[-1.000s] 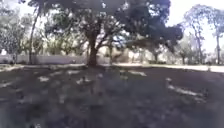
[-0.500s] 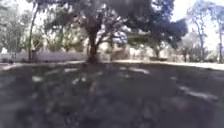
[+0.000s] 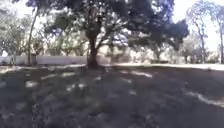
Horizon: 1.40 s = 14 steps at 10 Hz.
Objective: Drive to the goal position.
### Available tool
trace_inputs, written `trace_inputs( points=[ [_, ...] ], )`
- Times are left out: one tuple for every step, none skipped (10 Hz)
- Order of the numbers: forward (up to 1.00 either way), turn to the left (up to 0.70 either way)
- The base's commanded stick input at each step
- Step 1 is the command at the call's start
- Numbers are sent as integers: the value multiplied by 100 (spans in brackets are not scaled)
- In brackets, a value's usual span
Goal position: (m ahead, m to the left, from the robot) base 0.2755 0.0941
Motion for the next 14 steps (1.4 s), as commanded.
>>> trace_inputs(
  points=[
    [70,0],
    [70,0],
    [70,0],
    [70,0],
    [70,0],
    [70,0],
    [70,0],
    [70,0],
    [70,0],
    [70,0],
    [70,0],
    [70,0],
    [70,0],
    [70,0]
  ],
)
